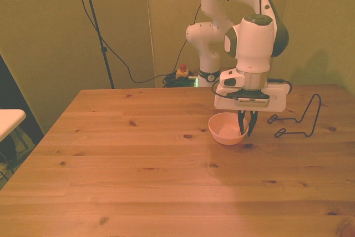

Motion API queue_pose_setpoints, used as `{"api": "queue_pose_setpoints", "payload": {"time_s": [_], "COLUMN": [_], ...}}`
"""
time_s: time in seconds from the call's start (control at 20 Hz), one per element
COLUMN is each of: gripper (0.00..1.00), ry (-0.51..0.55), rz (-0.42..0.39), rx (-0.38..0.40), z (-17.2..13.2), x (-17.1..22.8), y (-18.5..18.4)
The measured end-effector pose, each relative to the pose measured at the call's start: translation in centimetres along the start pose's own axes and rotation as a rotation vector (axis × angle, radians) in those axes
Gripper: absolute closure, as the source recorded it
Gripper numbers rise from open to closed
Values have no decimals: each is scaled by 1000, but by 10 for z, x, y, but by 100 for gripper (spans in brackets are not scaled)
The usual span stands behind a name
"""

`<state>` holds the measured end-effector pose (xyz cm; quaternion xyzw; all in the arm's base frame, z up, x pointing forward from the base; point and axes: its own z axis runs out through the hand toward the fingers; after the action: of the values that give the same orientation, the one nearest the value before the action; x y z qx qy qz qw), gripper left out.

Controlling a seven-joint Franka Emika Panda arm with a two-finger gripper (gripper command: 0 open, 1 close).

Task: Load the bowl

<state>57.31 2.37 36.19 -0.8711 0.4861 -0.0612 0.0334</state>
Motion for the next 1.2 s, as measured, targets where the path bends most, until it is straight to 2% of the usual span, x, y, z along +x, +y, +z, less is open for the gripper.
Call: {"api": "queue_pose_setpoints", "payload": {"time_s": [0.4,0.65,0.7,0.95,1.2], "gripper": [100,100,100,100,100], "ry": [-78,-128,-147,-165,-248], "rz": [-24,-67,-96,-100,-113], "rx": [107,175,192,255,342], "z": [-44,-85,-105,-104,-100], "x": [-3,-42,-59,-76,-89], "y": [4,-9,-7,-16,-18]}}
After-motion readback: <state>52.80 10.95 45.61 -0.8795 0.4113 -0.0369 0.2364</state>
